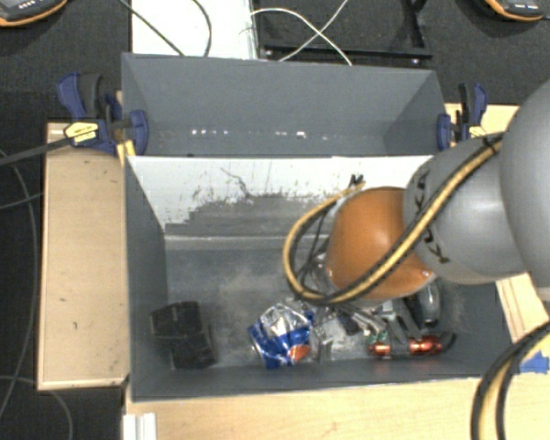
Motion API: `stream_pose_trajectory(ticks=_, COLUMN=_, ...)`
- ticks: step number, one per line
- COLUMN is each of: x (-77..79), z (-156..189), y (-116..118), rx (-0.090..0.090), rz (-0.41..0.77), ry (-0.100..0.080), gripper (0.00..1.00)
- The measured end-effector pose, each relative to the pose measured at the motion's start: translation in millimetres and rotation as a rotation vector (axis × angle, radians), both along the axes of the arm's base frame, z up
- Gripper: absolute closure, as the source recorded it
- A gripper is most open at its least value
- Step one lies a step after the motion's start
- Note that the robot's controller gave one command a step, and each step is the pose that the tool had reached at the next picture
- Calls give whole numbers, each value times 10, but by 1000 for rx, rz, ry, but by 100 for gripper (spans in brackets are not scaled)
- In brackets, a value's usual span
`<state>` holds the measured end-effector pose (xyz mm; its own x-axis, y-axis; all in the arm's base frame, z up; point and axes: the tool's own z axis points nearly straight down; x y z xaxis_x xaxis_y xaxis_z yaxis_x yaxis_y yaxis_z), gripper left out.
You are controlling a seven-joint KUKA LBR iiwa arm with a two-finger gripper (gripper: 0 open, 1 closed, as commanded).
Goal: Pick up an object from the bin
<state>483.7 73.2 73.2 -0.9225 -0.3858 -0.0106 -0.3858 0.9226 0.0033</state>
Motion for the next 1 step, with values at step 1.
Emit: stream_pose_trajectory(ticks=1, x=-8, z=53, y=-1, rx=0, rz=1, ry=3, gripper=100)
